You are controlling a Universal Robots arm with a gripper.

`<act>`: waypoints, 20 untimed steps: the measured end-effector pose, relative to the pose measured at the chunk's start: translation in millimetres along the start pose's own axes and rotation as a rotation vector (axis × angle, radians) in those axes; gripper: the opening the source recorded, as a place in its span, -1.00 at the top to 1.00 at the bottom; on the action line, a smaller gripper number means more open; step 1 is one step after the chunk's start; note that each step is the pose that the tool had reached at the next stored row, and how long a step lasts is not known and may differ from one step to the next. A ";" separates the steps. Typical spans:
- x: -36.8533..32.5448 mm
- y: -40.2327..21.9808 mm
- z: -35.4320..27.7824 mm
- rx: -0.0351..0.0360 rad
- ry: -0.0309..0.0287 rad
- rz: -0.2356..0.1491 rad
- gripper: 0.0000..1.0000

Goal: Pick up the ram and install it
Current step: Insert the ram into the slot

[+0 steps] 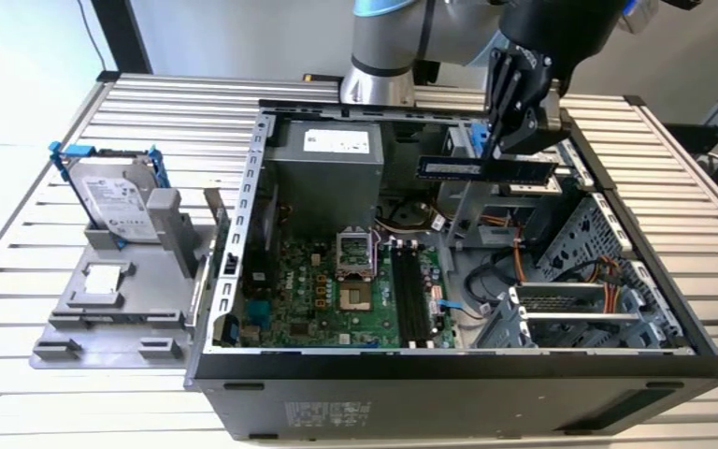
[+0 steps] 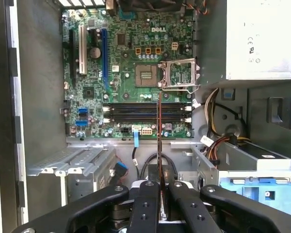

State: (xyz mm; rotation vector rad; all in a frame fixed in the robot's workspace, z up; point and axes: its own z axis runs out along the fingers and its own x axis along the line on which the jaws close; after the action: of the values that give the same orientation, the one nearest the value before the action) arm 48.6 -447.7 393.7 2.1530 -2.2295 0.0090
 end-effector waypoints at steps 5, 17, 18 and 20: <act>0.4 0.0 -0.1 0.0000 0.0002 0.000 1.00; 0.5 -0.1 0.0 -0.0019 -0.0012 0.054 1.00; 0.5 0.0 0.0 -0.0025 -0.0016 0.072 1.00; 0.5 0.0 0.0 -0.0037 -0.0024 0.105 1.00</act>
State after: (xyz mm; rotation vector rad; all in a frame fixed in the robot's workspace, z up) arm 48.7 -448.2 393.7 2.0322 -2.3395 0.0057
